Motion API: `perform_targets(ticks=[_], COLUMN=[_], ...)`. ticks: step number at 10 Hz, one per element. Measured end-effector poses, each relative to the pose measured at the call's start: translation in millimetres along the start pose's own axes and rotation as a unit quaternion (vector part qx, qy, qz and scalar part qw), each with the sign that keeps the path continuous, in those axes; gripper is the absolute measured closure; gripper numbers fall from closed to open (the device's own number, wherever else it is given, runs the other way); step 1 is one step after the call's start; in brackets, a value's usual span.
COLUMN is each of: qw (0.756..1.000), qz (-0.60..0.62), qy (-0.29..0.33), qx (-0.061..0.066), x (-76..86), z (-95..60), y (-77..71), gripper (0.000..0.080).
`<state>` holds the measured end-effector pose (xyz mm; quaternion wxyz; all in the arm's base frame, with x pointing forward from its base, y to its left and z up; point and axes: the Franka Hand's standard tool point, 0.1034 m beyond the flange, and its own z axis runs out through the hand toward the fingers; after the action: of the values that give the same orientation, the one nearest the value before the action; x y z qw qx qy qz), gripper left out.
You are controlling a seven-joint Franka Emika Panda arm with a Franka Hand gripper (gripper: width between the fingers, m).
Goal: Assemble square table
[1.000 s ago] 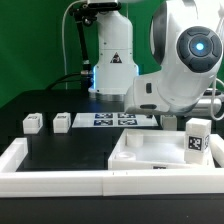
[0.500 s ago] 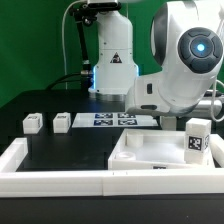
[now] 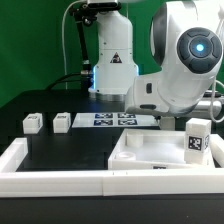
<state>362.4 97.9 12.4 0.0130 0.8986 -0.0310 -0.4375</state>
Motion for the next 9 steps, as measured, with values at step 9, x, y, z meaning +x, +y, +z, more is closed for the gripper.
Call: perform_targets(ticks=[9], qw=[1.000], qz=[0.005], qy=[0.017], qx=[0.018], x=[-31.6], z=[-65.6], y=[20.7], gripper=[0.0512])
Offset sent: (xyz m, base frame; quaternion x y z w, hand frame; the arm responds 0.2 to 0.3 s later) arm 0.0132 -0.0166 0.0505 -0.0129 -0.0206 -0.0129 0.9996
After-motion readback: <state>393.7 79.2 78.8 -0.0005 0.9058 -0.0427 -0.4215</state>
